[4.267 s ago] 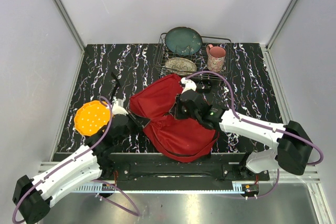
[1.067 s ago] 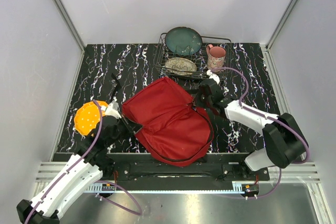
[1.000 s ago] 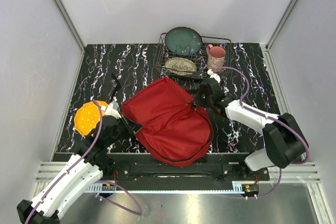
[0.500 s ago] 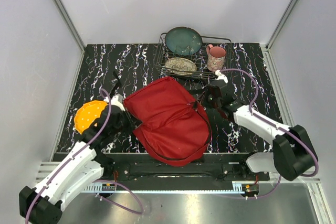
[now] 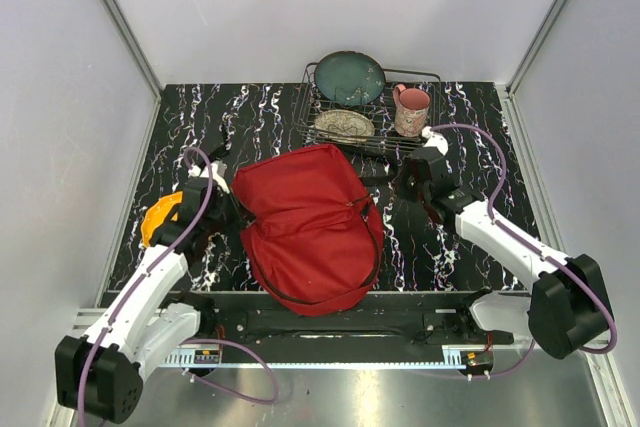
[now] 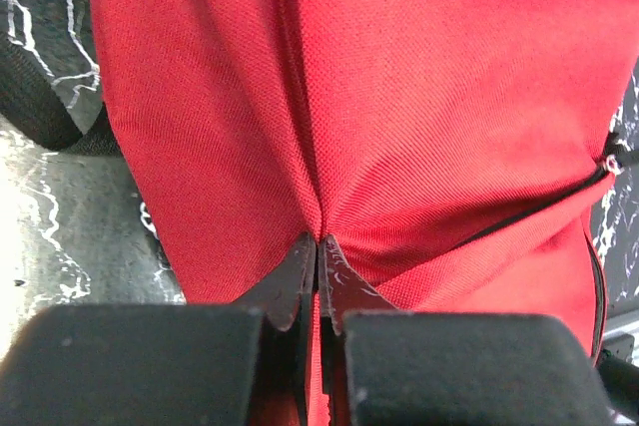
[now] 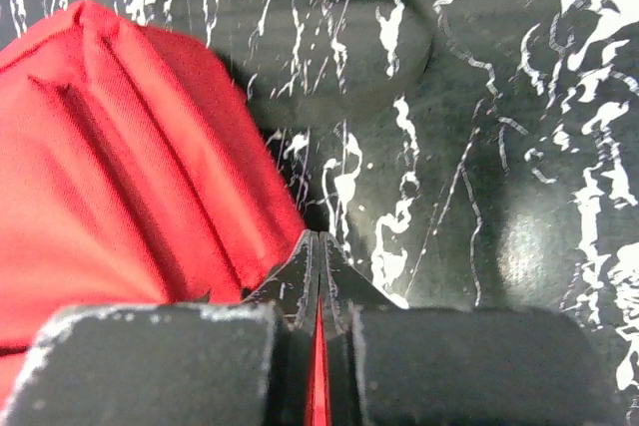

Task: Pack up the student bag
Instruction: Zip the student bag at the center of the board.

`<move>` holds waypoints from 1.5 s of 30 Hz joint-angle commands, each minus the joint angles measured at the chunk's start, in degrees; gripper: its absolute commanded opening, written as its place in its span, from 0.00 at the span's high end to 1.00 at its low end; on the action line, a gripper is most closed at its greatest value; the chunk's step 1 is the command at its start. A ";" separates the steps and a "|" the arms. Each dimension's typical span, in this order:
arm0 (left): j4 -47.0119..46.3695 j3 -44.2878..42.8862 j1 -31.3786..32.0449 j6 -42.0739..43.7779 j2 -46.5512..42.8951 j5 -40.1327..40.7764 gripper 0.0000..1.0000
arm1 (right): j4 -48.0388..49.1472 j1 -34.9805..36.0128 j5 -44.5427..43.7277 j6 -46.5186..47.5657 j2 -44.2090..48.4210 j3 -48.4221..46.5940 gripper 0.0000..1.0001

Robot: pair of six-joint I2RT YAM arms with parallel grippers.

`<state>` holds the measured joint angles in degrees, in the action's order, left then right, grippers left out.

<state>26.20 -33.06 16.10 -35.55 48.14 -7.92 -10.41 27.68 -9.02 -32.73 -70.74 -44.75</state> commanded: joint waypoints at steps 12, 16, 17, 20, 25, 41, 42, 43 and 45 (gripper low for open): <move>-5.72 -3.59 -6.34 5.49 2.05 -7.46 1.00 | -3.91 -0.70 -8.03 0.12 -0.53 -5.69 1.00; -5.72 -3.68 -6.34 5.58 1.96 -8.60 1.00 | -5.14 -0.70 -8.57 -1.10 0.25 -6.58 0.82; -5.63 -3.68 -6.25 5.49 2.13 -8.77 1.00 | -4.71 -0.70 -7.17 -0.85 0.34 -7.01 0.74; -6.33 -3.59 -6.34 5.40 2.83 -9.83 1.00 | -3.56 -0.61 1.25 -3.37 -0.88 -8.33 0.44; -6.86 -3.24 -6.25 5.23 3.63 -10.80 1.00 | 7.65 -0.18 19.37 -14.36 -6.33 -5.62 0.40; -5.98 -2.80 -6.25 4.88 2.31 -10.97 1.00 | 8.48 8.62 9.37 -23.87 -10.56 -4.64 0.75; -5.98 -2.80 -6.25 4.88 2.22 -10.97 1.00 | 8.13 8.62 9.28 -23.78 -10.38 -4.82 0.80; -5.89 -2.80 -6.34 4.96 2.13 -10.89 1.00 | 7.52 8.62 7.63 -23.70 -10.21 -4.82 0.93; -5.54 -3.15 -6.25 5.23 2.31 -10.89 1.00 | 6.47 8.62 5.77 -22.29 -9.51 -4.91 1.00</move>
<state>24.73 -34.39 10.11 -30.87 51.81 -17.23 -4.19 36.16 1.87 -55.59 -81.23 -48.49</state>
